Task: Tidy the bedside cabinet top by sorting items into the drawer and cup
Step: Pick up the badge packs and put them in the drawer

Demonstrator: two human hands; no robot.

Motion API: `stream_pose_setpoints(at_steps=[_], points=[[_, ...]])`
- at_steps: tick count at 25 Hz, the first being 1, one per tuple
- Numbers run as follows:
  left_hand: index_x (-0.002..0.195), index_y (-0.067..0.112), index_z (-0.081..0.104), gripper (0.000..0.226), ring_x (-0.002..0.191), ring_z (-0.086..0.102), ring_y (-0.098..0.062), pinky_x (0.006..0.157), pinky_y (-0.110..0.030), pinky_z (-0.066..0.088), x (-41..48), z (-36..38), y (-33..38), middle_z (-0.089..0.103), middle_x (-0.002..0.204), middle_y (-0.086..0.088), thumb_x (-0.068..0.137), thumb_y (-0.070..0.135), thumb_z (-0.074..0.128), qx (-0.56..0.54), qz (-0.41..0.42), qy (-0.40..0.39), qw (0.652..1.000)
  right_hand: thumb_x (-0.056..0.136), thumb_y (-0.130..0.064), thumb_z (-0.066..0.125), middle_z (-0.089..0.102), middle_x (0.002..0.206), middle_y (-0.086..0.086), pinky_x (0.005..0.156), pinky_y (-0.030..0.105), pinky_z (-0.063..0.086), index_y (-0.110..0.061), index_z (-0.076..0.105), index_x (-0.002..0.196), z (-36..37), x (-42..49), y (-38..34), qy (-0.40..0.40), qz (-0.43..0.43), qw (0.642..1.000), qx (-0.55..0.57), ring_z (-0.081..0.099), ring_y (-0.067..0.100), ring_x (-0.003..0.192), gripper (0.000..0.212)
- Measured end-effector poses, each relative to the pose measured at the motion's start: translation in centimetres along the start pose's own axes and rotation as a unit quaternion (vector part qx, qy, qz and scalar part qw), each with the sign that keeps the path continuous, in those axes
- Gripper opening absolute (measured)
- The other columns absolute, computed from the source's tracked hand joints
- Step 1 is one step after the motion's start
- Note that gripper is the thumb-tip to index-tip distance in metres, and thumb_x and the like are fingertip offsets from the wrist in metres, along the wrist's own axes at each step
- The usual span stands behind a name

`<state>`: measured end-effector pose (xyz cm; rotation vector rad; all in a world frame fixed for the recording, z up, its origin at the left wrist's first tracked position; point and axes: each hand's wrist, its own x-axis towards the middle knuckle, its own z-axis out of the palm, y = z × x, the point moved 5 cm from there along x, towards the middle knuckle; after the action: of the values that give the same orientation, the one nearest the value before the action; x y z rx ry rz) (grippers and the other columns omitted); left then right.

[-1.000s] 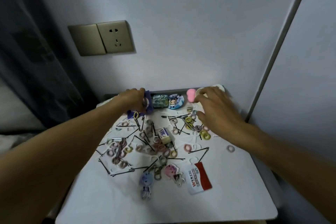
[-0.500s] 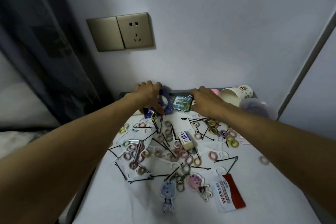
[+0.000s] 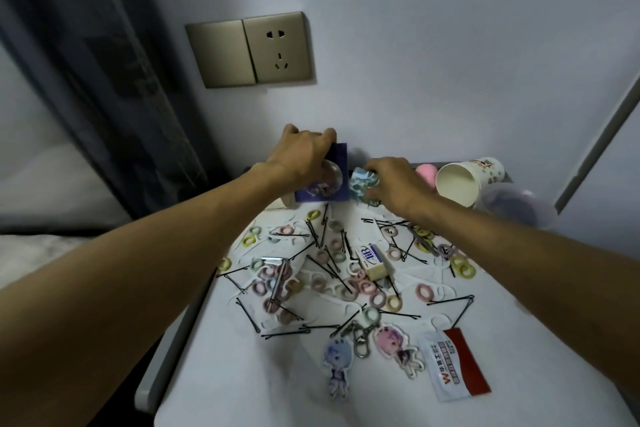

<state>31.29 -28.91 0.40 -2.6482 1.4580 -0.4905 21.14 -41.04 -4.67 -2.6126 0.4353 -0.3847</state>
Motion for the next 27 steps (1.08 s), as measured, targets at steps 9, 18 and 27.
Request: stream_pose_setpoints(at_steps=[9,18,27], points=[[0.133,0.029,0.042,0.049,0.085,0.065,-0.028,0.070,-0.040,0.057,-8.3,-11.0,2.9,0.068,0.100,-0.006,0.091,0.029,0.067,-0.262,-0.069,0.114,0.956,0.089,-0.021,0.069,0.071,0.078,-0.009,0.051,0.015,0.047,-0.026,0.067,0.090,-7.6,-10.1,-3.7,0.055,0.042,0.953,0.294,0.065,0.000,0.064,0.006],[0.067,0.023,0.075,0.037,0.063,0.070,-0.008,0.059,-0.020,0.051,-27.8,-9.1,11.6,0.074,0.071,0.004,0.091,0.010,0.051,-0.638,-0.225,-0.129,0.725,0.081,-0.004,0.072,0.075,0.084,-0.002,0.052,0.012,0.049,-0.014,0.063,0.099,-6.1,-27.0,-9.3,-0.115,0.073,0.885,0.446,0.068,0.001,0.066,0.023],[0.081,0.007,0.071,0.029,0.063,0.073,-0.018,0.060,-0.034,0.057,-30.3,-6.7,10.4,0.075,0.070,-0.002,0.089,0.035,0.070,-0.619,-0.277,-0.116,0.726,0.080,-0.047,0.073,0.063,0.091,-0.004,0.066,0.032,0.051,-0.022,0.060,0.104,-4.8,-25.4,-2.9,0.006,0.129,0.992,-0.009,0.063,0.015,0.079,0.037]])
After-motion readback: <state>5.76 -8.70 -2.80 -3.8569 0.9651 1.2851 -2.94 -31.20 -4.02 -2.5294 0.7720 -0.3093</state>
